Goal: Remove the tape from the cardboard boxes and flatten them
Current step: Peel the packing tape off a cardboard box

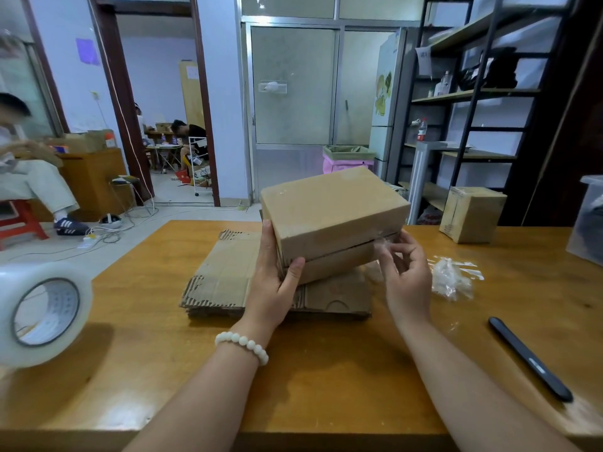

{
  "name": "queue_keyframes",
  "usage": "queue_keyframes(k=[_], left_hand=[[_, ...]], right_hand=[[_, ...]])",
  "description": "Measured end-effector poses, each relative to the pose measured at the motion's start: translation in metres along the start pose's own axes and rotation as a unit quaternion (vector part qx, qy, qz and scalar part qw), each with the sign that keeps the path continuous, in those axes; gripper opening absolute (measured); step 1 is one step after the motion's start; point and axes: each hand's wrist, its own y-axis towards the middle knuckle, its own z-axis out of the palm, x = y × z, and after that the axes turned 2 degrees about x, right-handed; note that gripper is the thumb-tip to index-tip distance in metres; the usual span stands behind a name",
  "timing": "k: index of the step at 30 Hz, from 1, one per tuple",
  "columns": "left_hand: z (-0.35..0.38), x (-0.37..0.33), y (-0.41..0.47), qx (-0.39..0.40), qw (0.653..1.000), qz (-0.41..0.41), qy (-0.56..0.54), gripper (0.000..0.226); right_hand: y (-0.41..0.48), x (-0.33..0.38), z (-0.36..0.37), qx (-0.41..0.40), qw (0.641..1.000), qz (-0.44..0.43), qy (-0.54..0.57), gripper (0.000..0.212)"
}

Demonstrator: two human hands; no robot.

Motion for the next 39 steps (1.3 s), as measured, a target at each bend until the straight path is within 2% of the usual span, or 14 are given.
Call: queue_keyframes(k=[2,6,13,18,20,22,25,28,33,35,37,39], left_hand=[[0.000,-0.006,-0.001,0.007,1.000,0.001,-0.014,0.068],[0.001,-0.010,-0.003,0.008,1.000,0.002,-0.011,0.068],[0.003,-0.007,-0.002,-0.104,0.994,0.017,-0.013,0.051],[0.005,-0.008,0.000,-0.167,0.986,-0.002,0.012,0.055],[0.005,-0.006,0.001,-0.182,0.982,0.004,0.049,0.062],[0.003,-0.001,0.004,-0.201,0.965,0.066,0.153,0.071],[0.006,0.006,0.011,-0.167,0.894,0.183,0.374,0.077],[0.015,-0.002,0.015,-0.106,0.843,0.196,0.490,0.072],[0.018,-0.009,0.020,-0.123,0.818,0.198,0.526,0.052],[0.016,-0.009,0.024,-0.116,0.832,0.198,0.504,0.047],[0.016,-0.008,0.027,-0.116,0.841,0.199,0.490,0.046],[0.017,-0.007,0.027,-0.126,0.841,0.209,0.483,0.045]], right_hand=[[0.000,0.002,-0.001,-0.003,1.000,-0.008,0.005,0.011],[-0.001,0.000,-0.002,-0.001,0.999,-0.036,0.016,0.012],[-0.004,-0.003,0.002,0.049,0.997,-0.051,-0.017,0.015],[-0.001,-0.010,0.003,0.076,0.995,-0.053,-0.045,0.015],[0.000,-0.012,0.003,0.087,0.994,-0.044,-0.047,0.013],[0.001,-0.012,0.003,0.103,0.993,-0.033,-0.056,0.012],[0.000,-0.015,0.007,0.153,0.985,-0.001,-0.073,0.012],[-0.004,-0.019,0.010,0.165,0.982,0.015,-0.089,0.017],[-0.001,-0.016,0.013,0.118,0.974,-0.041,-0.188,0.059],[0.002,-0.015,0.023,0.080,0.967,-0.071,-0.231,0.067],[0.006,-0.015,0.031,0.048,0.964,-0.086,-0.248,0.062],[0.012,-0.017,0.034,0.015,0.961,-0.104,-0.254,0.044]])
